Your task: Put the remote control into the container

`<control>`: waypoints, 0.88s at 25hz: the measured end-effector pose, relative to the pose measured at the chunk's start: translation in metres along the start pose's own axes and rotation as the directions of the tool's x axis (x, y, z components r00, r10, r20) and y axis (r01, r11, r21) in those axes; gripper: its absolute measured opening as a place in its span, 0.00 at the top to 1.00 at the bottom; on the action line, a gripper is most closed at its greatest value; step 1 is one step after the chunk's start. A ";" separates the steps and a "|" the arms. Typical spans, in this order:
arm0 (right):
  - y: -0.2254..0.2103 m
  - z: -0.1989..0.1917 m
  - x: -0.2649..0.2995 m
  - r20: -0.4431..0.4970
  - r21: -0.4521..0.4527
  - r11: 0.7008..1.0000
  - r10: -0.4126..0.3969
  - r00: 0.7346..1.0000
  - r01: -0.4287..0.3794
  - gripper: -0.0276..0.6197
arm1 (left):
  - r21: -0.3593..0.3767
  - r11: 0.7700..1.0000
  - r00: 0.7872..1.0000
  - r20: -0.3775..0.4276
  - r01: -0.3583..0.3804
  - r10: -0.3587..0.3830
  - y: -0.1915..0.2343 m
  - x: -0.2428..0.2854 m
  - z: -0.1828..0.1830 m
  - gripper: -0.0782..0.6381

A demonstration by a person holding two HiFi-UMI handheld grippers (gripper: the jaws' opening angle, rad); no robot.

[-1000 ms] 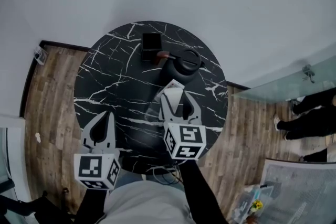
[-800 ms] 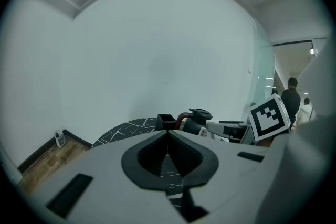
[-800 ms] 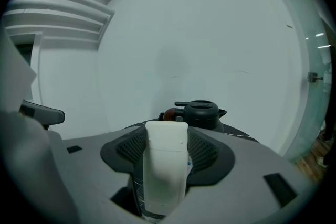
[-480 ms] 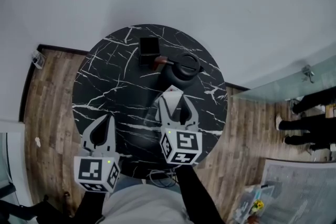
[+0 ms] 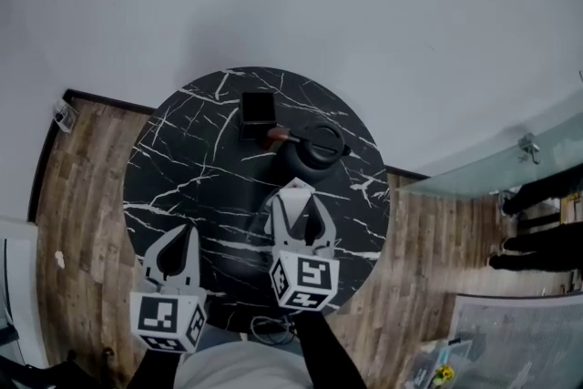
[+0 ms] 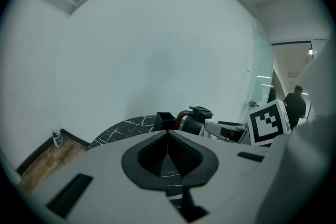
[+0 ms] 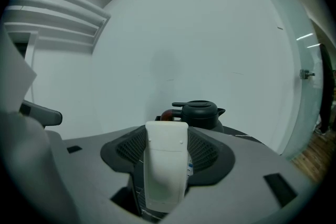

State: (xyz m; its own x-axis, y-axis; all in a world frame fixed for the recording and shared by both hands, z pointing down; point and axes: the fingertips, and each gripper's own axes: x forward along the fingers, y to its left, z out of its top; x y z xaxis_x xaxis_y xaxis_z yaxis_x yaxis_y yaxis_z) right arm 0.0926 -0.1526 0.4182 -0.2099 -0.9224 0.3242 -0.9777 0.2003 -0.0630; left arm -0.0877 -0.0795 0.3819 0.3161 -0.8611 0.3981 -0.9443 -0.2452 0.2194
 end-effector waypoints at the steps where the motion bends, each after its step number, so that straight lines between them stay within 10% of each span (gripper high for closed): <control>1: 0.000 -0.001 0.000 0.001 0.000 1.000 -0.004 1.000 0.004 0.57 | 0.000 1.000 1.000 -0.001 -0.001 0.001 0.001 0.000 0.000 0.88; 22: -0.011 -0.017 -0.002 0.041 0.025 0.992 -0.121 0.992 0.120 0.57 | 0.002 0.999 0.999 -0.024 0.040 -0.040 0.007 0.018 0.001 0.88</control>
State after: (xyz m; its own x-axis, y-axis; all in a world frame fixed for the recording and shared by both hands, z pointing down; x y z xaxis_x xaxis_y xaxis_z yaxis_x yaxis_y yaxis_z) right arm 0.1038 -0.1470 0.4344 -0.0902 -0.9527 0.2902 -0.9957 0.0799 -0.0474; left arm -0.0885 -0.0972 0.3899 0.3560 -0.8396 0.4103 -0.9310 -0.2808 0.2333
